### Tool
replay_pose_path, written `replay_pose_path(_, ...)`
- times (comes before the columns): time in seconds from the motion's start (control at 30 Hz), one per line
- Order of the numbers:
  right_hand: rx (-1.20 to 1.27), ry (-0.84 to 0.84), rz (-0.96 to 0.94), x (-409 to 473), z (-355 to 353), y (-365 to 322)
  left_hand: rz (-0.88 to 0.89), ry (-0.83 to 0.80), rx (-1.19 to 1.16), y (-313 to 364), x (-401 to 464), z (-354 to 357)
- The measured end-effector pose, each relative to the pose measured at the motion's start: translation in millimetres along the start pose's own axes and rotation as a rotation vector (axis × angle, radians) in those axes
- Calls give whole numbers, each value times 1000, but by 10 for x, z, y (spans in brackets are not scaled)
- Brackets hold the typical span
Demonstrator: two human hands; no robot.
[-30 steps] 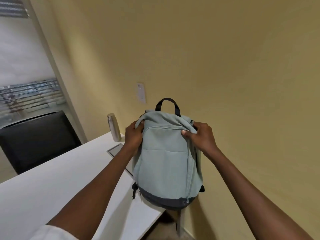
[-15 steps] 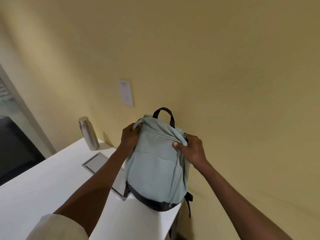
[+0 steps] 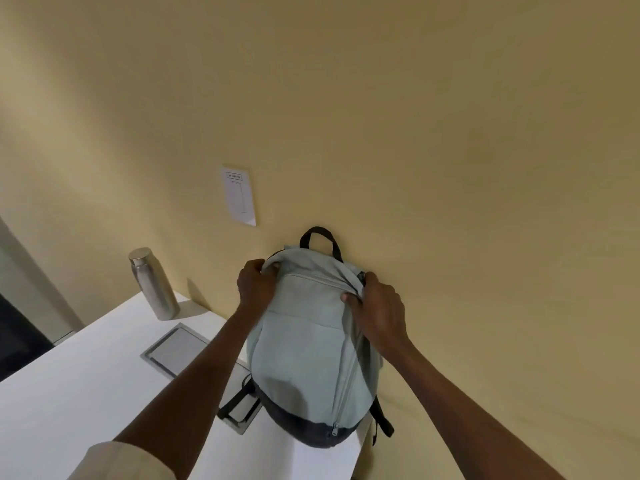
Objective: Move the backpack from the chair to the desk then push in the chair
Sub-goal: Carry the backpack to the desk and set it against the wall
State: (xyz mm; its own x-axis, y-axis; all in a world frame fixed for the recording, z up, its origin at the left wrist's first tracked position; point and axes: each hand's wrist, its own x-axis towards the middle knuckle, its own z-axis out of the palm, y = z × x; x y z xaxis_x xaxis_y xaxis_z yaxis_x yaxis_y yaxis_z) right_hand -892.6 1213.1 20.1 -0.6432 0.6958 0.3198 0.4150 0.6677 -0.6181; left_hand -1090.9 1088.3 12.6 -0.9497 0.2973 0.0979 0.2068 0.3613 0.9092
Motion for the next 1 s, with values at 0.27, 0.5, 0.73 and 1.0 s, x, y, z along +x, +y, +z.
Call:
replay_pose_path(0.27, -486, 271, -826, -208, 238, 22, 595, 64, 255, -436, -600, 164)
replay_pose_path(0.5, -721, -111, -799, -103, 348, 258, 676, -153, 787, -619, -367, 120)
replay_pose_path(0.73, -748, -74, -747, -140, 311, 197, 559, -244, 834, -476, -490, 65)
replay_pose_path(1.0, -564, -25, -704, -334, 171, 89, 434, -254, 631, -401, -847, -53)
